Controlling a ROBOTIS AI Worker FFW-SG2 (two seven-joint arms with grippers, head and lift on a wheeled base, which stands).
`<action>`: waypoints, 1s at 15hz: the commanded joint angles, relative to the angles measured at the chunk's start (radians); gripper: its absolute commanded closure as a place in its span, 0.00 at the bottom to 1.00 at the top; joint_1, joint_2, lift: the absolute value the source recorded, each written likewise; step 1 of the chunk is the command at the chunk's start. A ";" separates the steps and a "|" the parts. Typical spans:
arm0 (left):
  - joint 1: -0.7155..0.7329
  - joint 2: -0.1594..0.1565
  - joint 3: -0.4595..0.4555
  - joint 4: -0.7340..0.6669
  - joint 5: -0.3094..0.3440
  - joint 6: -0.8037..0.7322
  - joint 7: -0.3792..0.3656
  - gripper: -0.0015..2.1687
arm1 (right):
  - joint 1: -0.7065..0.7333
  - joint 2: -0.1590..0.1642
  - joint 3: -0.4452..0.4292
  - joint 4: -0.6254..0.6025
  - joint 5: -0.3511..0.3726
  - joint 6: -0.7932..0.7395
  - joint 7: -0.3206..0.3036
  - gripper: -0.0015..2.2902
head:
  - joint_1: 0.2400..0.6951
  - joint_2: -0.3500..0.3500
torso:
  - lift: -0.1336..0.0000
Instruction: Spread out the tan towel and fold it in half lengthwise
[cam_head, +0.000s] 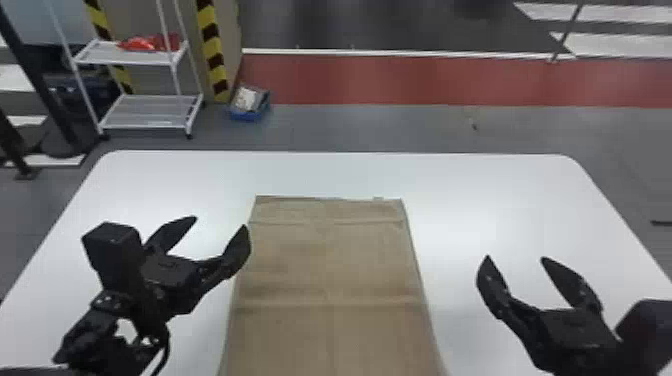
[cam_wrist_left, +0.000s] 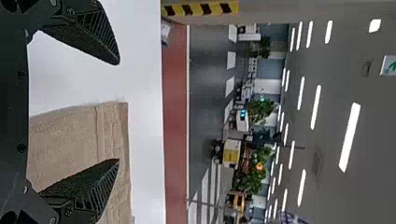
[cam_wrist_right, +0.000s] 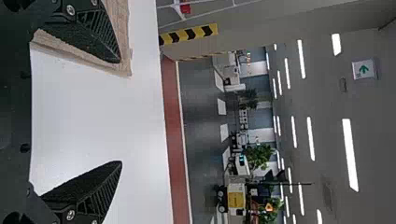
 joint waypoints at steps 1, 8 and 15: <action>-0.110 0.001 -0.001 0.042 -0.040 0.130 -0.140 0.07 | -0.001 0.002 -0.006 0.000 -0.003 0.009 0.000 0.05 | 1.00 0.39 | 0.11; -0.406 0.001 -0.056 0.260 -0.198 0.342 -0.450 0.07 | -0.011 0.002 -0.006 0.000 -0.003 0.027 0.002 0.05 | 1.00 0.28 | 0.11; -0.602 0.003 -0.064 0.596 -0.276 0.336 -0.582 0.09 | -0.023 0.002 -0.014 0.011 -0.003 0.042 0.002 0.05 | 1.00 0.27 | 0.11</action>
